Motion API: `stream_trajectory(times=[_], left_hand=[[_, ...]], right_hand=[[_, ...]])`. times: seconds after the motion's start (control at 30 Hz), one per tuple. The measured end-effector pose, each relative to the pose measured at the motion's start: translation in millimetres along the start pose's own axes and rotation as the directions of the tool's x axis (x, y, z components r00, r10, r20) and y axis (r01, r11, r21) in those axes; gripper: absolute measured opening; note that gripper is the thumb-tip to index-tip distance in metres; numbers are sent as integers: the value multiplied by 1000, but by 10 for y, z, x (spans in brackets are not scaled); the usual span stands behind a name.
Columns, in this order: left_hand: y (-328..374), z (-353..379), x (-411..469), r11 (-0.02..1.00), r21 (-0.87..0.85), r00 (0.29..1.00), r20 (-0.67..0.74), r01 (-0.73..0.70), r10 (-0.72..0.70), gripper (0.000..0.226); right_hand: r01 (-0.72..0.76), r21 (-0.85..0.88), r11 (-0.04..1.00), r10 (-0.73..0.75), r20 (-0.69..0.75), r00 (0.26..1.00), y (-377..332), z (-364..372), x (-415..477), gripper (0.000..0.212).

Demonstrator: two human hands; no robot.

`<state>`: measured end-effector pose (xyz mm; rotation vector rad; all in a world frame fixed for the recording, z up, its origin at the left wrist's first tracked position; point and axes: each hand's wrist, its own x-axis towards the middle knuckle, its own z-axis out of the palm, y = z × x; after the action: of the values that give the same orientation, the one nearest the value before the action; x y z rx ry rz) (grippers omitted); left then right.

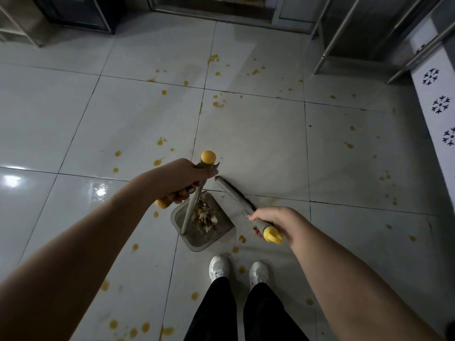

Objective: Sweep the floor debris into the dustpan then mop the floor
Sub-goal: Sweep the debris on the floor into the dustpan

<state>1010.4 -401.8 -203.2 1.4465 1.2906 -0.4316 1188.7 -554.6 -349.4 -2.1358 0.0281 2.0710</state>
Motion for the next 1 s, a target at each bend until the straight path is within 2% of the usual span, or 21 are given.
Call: stream_trajectory(times=[0.07,0.13,0.2,0.4,0.53,0.67,0.73,0.8,0.87,1.0], left_hand=[[21,-39,13,1000,-8,1000,0,-5,5,55],[24,-51,33,1000,-7,1000,-2,0,0,55],[20,-39,54,1000,-3,1000,-4,1,-1,54],[73,9,97,999,-19,999,29,-38,38,54],[91,-20,114,1000,-27,1000,19,-3,4,53],[73,-61,136,999,-31,1000,3,10,-10,52],[94,-61,146,1000,-29,1000,14,-8,8,53],[129,-46,140,999,-22,999,27,-27,28,53],[159,-27,127,999,-19,999,36,-38,39,52],[132,-12,108,999,-23,999,30,-35,36,53]], right_hand=[[-46,9,999,44,98,994,-48,-13,-39,20],[-127,47,991,114,222,969,-153,-147,-141,29],[-139,68,988,118,258,959,-293,-384,-253,34],[-77,29,997,73,128,989,-508,-975,-531,31],[-83,-98,992,88,50,995,-495,-772,-384,33],[-55,-157,986,66,67,996,-339,-328,-134,29],[-72,-132,989,89,129,988,-318,-257,-119,30],[-86,-21,996,88,191,978,-377,-363,-212,31],[-60,35,998,55,142,988,-447,-571,-338,31],[-54,-22,998,55,50,997,-512,-739,-455,39]])
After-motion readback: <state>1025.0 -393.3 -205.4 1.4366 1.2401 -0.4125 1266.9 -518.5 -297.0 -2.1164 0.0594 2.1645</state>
